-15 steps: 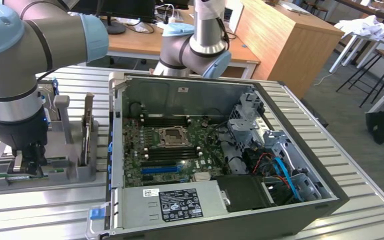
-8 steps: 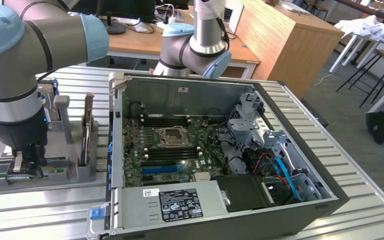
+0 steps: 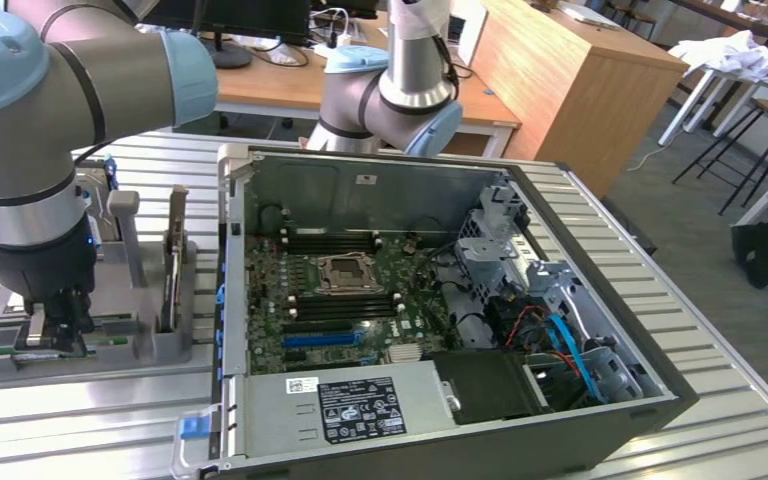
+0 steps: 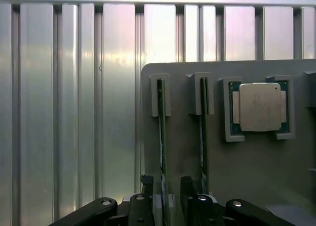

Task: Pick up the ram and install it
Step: 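Pick up the ram and move it above insertion slot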

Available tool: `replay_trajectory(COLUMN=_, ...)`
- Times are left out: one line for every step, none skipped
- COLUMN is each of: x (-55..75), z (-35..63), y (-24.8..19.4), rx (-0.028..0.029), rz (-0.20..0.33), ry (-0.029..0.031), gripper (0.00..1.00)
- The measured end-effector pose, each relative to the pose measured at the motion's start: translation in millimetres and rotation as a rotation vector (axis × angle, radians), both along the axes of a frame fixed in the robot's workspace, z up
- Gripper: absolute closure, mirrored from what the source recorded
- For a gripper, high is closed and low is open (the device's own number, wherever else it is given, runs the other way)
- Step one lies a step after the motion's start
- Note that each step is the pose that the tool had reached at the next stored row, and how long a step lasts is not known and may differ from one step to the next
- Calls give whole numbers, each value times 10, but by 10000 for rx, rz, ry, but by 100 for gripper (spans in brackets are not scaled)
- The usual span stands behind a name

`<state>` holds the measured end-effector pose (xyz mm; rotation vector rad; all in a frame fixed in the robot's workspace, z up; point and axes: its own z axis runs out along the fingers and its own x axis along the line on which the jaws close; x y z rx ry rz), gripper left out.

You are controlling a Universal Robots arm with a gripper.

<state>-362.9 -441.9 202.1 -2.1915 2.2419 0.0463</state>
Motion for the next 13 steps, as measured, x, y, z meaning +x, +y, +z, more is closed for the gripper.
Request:
replay_trajectory(x=1, z=-6, y=0, rx=0, rz=0, ry=-1, gripper=64)
replay_trajectory(x=0, z=-11, y=0, rx=0, rz=0, ry=0, gripper=64)
replay_trajectory(x=0, z=-15, y=0, rx=0, rz=0, ry=1, gripper=64)
replay_trajectory(x=0, z=-15, y=0, rx=-1, rz=0, ry=1, gripper=64)
replay_trajectory(x=0, z=-15, y=0, rx=-1, rz=1, ry=1, gripper=64)
replay_trajectory(x=1, z=-15, y=0, rx=-1, rz=0, ry=1, gripper=64)
replay_trajectory(x=1, z=-16, y=0, rx=0, rz=1, ry=0, gripper=64)
replay_trajectory(x=1, z=-16, y=0, rx=0, rz=0, ry=0, gripper=64)
replay_trajectory(x=1, z=-16, y=0, rx=1, rz=0, ry=-1, gripper=64)
replay_trajectory(x=1, z=-16, y=0, rx=0, rz=1, ry=0, gripper=64)
replay_trajectory(x=1, z=-16, y=0, rx=0, rz=0, ry=-1, gripper=64)
replay_trajectory(x=1, z=-16, y=0, rx=0, rz=0, ry=0, gripper=64)
replay_trajectory(x=1, z=-16, y=0, rx=0, rz=0, ry=-1, gripper=65)
